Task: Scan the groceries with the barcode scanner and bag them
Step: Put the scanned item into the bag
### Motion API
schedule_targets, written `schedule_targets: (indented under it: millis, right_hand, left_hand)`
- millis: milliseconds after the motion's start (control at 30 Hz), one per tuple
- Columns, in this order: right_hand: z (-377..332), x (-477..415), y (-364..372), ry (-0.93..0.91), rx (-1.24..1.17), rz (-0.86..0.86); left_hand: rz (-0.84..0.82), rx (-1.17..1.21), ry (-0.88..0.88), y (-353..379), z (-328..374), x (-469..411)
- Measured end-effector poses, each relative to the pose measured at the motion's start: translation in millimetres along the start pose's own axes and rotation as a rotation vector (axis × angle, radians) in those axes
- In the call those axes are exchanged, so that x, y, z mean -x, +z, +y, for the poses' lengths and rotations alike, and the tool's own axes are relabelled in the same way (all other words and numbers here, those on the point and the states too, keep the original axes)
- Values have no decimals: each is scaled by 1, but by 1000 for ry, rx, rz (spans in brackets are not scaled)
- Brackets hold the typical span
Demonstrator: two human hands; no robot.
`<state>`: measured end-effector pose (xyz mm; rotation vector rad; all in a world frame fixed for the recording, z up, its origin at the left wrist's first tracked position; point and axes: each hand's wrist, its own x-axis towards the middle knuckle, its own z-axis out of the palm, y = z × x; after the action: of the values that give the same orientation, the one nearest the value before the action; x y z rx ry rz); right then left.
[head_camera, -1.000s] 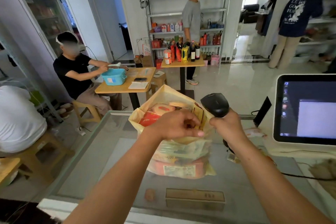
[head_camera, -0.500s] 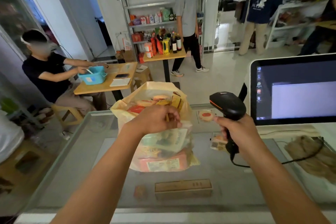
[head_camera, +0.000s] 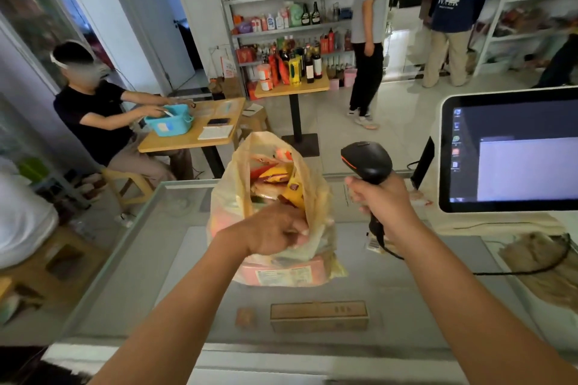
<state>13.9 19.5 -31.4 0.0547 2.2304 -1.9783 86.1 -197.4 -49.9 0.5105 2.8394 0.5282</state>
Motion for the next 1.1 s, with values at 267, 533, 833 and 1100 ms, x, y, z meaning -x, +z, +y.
schedule_targets:
  millis: [267, 533, 833, 1100]
  right_hand:
    - [-11, 3, 69, -264, 459, -97]
    - [-12, 8, 79, -203, 590, -48]
    - [-42, 25, 48, -105, 36, -55]
    - [-59, 46, 16, -108, -132, -22]
  left_hand:
    - [-124, 162, -15, 19, 27, 32]
    - [-145, 569, -136, -17, 18, 49]
    - [510, 84, -1066, -66, -67, 36]
    - [1071, 361, -855, -83, -82, 66]
